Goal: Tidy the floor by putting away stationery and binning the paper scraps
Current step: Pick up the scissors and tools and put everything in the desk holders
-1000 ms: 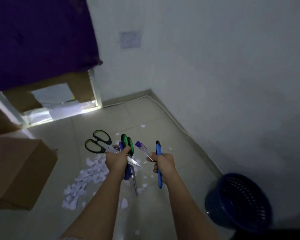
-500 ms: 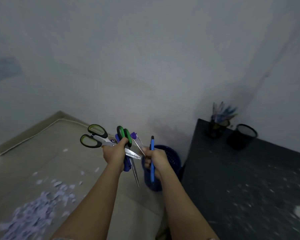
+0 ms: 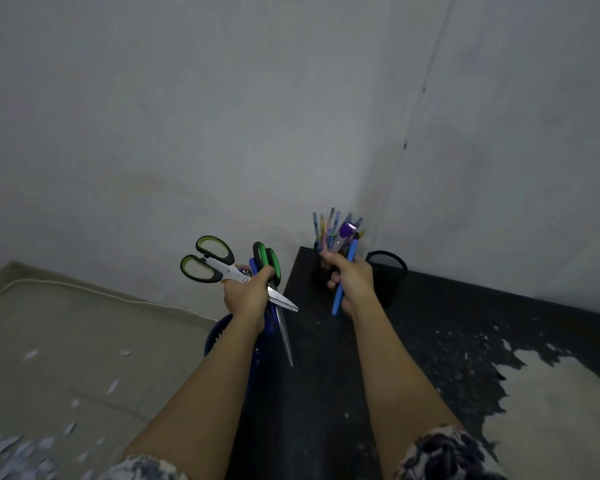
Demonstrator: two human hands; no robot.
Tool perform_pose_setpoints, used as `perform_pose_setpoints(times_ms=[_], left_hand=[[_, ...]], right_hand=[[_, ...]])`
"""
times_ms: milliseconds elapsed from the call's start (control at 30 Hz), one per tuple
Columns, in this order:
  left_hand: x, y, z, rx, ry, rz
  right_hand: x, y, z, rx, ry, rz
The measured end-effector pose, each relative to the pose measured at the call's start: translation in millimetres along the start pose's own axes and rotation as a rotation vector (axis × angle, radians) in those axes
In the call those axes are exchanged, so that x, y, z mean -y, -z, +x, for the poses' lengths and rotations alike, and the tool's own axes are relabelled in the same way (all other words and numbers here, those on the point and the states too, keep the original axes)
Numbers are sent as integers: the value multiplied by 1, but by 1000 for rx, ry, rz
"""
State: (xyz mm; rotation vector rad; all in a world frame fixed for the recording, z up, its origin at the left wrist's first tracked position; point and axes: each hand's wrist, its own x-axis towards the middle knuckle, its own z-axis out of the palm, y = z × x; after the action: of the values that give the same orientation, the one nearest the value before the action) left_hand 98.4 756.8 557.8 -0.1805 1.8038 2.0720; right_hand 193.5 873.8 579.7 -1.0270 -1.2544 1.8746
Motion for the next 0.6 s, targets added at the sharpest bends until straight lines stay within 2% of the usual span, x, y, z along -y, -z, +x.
perform_pose_setpoints(times_ms=[300,433,600], left_hand=[[10,-70,17,-16,-9,46],[6,-80,31,-22,-2,70],[6,-89,47,-26,-14,122]], right_hand=[[-3,11,92,-189,174,-355],[-25,7,101,-224,145,-495],[-39,9,97,-246,176,-519]])
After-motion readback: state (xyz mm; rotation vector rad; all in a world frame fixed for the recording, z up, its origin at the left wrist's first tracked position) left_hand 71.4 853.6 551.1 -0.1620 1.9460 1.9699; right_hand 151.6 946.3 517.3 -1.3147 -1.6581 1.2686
